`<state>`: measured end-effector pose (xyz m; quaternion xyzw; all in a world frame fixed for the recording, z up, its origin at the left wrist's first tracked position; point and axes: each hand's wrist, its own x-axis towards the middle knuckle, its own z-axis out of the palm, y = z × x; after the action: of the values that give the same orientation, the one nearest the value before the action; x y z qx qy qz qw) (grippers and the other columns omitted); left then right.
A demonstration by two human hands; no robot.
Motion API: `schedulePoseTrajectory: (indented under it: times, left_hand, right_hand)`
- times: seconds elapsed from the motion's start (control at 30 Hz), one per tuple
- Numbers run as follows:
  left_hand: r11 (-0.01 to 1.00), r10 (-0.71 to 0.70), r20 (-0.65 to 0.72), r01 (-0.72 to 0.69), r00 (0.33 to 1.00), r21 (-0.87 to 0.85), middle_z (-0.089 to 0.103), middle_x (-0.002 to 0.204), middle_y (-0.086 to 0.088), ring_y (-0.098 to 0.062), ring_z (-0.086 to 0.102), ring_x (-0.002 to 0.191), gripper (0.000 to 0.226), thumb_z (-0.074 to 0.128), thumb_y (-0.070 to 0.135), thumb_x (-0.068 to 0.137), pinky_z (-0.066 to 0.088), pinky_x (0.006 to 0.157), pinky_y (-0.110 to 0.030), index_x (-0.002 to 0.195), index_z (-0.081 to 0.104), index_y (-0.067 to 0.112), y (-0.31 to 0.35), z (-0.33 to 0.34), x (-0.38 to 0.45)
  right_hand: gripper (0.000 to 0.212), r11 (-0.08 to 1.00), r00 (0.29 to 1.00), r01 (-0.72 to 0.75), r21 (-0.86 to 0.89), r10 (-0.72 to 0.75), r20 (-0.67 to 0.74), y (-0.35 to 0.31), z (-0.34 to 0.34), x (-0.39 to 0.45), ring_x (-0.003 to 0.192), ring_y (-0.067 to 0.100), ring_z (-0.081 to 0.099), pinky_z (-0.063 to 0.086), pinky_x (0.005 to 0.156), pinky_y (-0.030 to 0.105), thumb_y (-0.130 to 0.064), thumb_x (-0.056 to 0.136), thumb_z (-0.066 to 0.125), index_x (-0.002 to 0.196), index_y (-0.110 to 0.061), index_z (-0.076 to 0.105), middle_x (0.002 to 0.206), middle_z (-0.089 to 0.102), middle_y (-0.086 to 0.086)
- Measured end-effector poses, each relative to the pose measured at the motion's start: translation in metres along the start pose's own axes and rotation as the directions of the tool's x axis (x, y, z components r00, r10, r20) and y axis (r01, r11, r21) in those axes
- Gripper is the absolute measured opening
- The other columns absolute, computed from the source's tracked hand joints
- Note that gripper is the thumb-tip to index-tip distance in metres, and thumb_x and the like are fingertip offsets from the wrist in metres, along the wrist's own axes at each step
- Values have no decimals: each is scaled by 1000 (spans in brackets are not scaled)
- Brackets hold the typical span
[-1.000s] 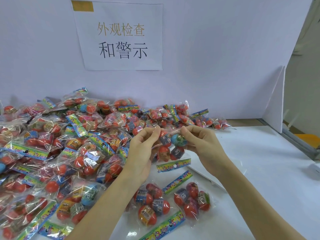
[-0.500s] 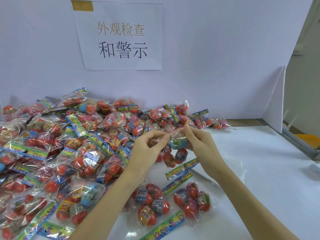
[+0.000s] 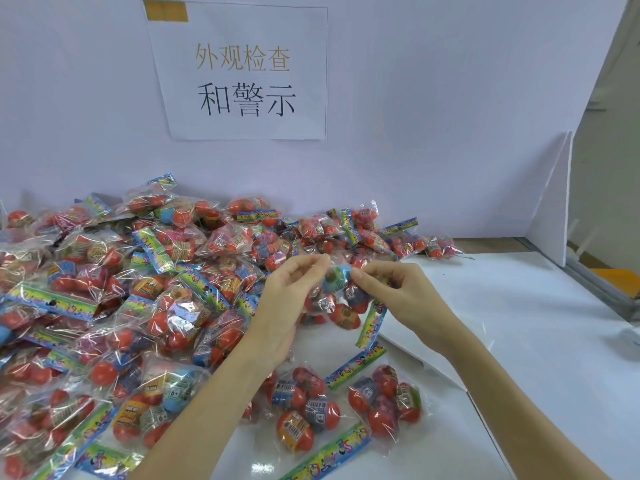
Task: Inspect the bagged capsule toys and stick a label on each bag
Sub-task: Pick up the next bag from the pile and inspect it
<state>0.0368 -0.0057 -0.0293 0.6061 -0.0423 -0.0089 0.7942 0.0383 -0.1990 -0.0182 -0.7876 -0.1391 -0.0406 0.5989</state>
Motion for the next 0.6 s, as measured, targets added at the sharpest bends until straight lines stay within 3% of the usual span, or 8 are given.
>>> schedulePoseTrajectory:
  times: [0.1,0.2,0.33,0.43,0.6]
  left_hand:
    - [976,110,-55,-97,992,197,77,93,-5,-16,69,85,12,74,35,94,58,73,-26,90,81,25,-2,-4,1]
    - [955,189,-75,-165,979,247,76,85,-6,-15,69,79,22,73,38,95,56,79,-29,82,77,21,-3,-6,2]
    - [888,309,-28,-278,951,367,76,84,8,-4,70,79,16,64,33,103,51,75,-12,93,76,28,-3,-4,-1]
    - [860,335,76,-338,939,383,74,87,12,-4,72,85,19,58,25,107,54,79,-15,121,67,34,0,-4,-3]
    - [804,385,160,-415,909,426,73,87,9,-15,73,81,9,71,16,99,58,71,-22,105,75,21,3,-4,-4]
  right_hand:
    - [32,1000,1000,-21,-8,21,1,1,-1,1,85,36,72,56,80,44,-53,90,71,84,-23,81,85,76,14]
    - [34,999,998,-19,36,21,-54,2,-1,2,83,24,76,57,77,26,-53,86,72,90,-20,79,85,79,6]
    - [38,996,989,-26,81,37,-141,5,-3,3,82,19,77,59,74,21,-55,84,72,92,-18,78,84,79,2]
    - [38,997,986,-44,69,54,-156,4,-4,3,77,15,75,57,70,20,-59,81,71,92,-22,77,79,78,2]
    - [49,988,973,-131,82,144,-179,5,-8,6,74,5,74,54,63,16,-67,77,69,104,-25,73,77,77,-9]
